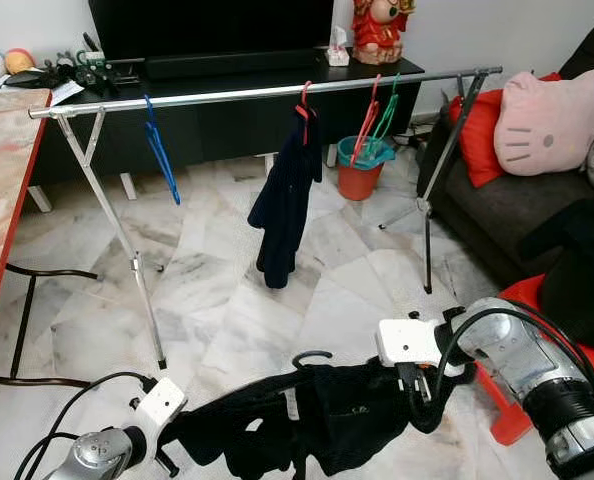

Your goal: Hang hanger

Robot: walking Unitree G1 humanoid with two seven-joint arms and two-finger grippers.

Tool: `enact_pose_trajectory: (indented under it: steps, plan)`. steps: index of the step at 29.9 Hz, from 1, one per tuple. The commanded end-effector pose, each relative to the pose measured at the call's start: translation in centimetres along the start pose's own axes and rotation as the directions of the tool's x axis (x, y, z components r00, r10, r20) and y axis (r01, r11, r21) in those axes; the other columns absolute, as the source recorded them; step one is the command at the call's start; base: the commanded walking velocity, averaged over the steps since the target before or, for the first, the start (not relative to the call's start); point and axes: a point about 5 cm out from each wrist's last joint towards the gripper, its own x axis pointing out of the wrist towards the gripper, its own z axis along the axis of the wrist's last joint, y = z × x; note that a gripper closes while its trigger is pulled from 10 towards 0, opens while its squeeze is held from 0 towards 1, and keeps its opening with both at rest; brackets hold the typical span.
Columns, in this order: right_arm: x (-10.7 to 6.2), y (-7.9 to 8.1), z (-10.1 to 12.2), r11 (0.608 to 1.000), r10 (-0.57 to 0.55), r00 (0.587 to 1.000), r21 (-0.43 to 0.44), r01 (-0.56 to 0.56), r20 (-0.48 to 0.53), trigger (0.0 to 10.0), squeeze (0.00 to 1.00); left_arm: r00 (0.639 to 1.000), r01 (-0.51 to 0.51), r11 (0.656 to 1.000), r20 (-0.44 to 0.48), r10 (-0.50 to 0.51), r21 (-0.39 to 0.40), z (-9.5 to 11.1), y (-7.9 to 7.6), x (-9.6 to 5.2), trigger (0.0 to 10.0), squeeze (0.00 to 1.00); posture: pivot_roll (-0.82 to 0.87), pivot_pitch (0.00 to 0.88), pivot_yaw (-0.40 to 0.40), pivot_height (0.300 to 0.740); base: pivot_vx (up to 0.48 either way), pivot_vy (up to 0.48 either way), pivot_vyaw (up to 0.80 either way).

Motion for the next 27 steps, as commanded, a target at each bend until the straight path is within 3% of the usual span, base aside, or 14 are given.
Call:
enact_pose_trajectory:
  steps: [1, 6, 15, 18, 22, 24, 26, 27]
  plan:
    - [-1.0, -0.1, -0.7, 1.000, -0.013, 0.999, -0.002, 0.013, -0.050, 0.0, 0.00, 1.000, -0.007, 1.000, -0.029, 0.007, -0.002, -0.5, 0.5, -0.4, 10.0, 0.00, -0.03, 0.000, -0.036, 0.740, 0.000, 0.000, 0.00]
    - [0.2, 0.5, -0.9, 1.000, 0.007, 0.997, -0.023, -0.008, -0.077, 0.0, 0.00, 0.999, -0.021, 0.998, 0.035, 0.023, -0.054, 0.7, 1.2, -0.4, 10.0, 0.00, -0.03, 0.000, -0.038, 0.740, 0.000, 0.000, 0.00]
    - [2.4, -0.6, 0.1, 0.986, -0.169, 0.985, -0.012, 0.169, -0.030, 0.0, 0.00, 0.990, 0.043, 0.985, 0.139, -0.020, -0.166, 2.3, 1.9, -0.4, 10.0, 0.00, -0.03, 0.000, -0.036, 0.740, 0.000, 0.000, 0.00]
    - [4.6, -0.5, 0.6, 0.965, -0.258, 0.966, 0.050, 0.259, -0.018, 0.0, 0.00, 0.979, 0.090, 0.979, 0.196, -0.053, -0.184, 3.5, 2.1, -0.5, 10.0, 0.00, -0.02, 0.000, -0.037, 0.740, 0.000, 0.000, 0.00]
    - [6.3, -0.1, 0.7, 0.952, -0.291, 0.956, 0.086, 0.294, -0.046, 0.0, 0.00, 0.972, 0.099, 0.979, 0.227, -0.057, -0.179, 4.4, 2.5, -0.5, 10.0, 0.00, -0.01, 0.000, -0.038, 0.740, 0.000, 0.000, 0.00]
    - [6.7, 0.0, 0.7, 0.949, -0.295, 0.954, 0.097, 0.298, -0.051, 0.0, 0.00, 0.970, 0.100, 0.978, 0.235, -0.056, -0.181, 4.6, 2.6, -0.5, 10.0, 0.00, -0.01, 0.000, -0.038, 0.740, 0.000, 0.000, 0.00]
    - [7.4, -0.5, 1.0, 0.910, -0.386, 0.920, 0.137, 0.393, -0.073, 0.0, 0.00, 0.965, 0.115, 0.976, 0.255, -0.065, -0.185, 5.0, 2.8, -0.6, 10.0, 0.00, -0.01, 0.000, -0.038, 0.740, 0.000, 0.000, 0.00]
    - [7.4, -0.5, 1.0, 0.910, -0.386, 0.920, 0.137, 0.393, -0.073, 0.0, 0.00, 0.965, 0.115, 0.976, 0.255, -0.065, -0.185, 5.0, 2.8, -0.6, 10.0, 0.00, -0.01, 0.000, -0.038, 0.740, 0.000, 0.000, 0.00]
